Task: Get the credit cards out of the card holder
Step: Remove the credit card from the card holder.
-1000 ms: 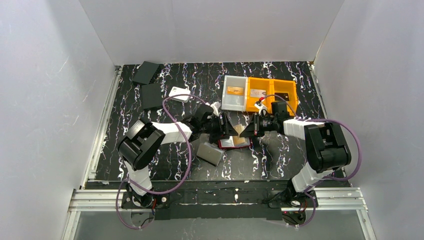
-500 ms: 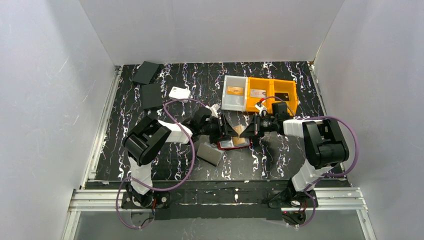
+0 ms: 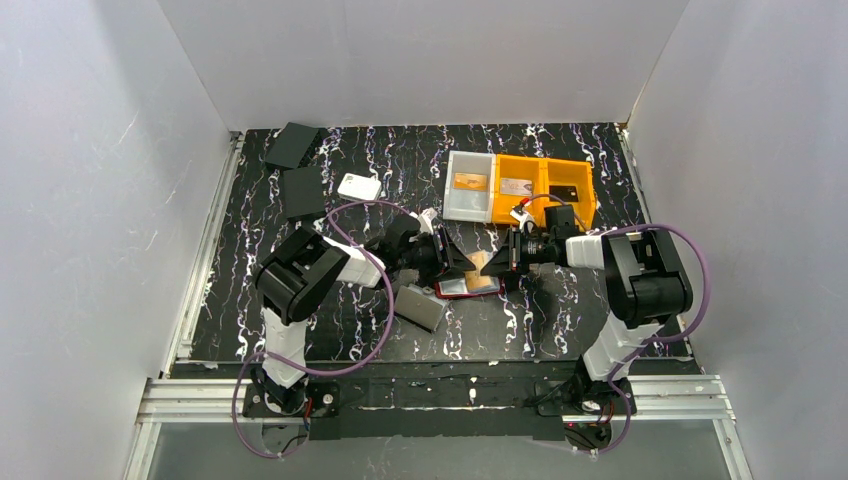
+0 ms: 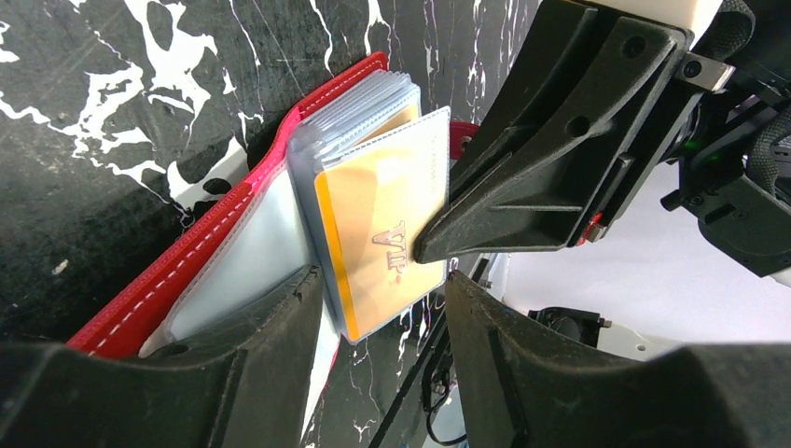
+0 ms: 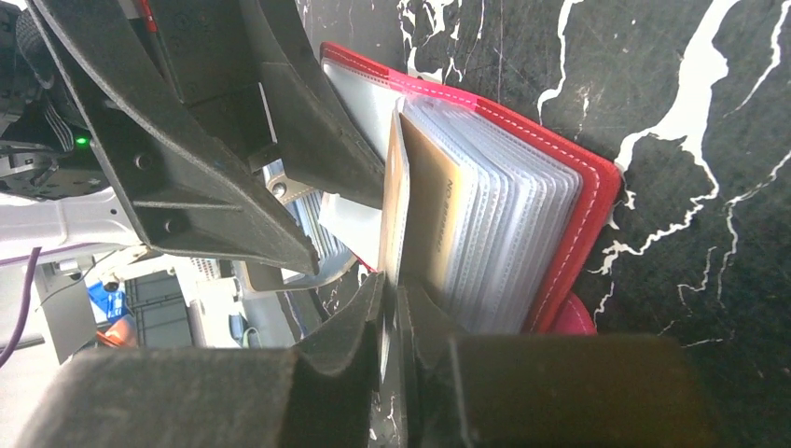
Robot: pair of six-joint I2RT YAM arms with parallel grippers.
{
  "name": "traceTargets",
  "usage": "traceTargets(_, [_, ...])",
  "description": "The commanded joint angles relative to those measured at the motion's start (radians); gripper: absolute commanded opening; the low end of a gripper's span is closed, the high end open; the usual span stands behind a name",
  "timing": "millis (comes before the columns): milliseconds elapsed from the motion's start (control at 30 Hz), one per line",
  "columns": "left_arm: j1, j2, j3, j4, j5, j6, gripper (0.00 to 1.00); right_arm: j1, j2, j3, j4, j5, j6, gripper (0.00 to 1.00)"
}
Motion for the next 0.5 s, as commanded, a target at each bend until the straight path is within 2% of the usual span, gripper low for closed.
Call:
traceTargets(0, [0.006,0.021,-0.008,0.018,0.016,-0.004,0.48,-0.005,0.034,0.017,-0.050,0.023,-0.060,0.19])
traceTargets(100, [0.006,0.026,-0.009,0.026,0.019,-0.007,0.47,-0.005,0.049,0.018,-0.049,0.016,-0.055,0.17])
traceTargets(233, [0.008,0.034,-0.014,0.037,0.019,-0.016,0.45,-0.004,0.076,0.023,-0.050,0.018,-0.048,0.06])
traceTargets(467, [0.011,0.051,-0.026,0.066,0.019,-0.038,0.44,0.000,0.116,0.044,-0.100,0.066,-0.087,0.07])
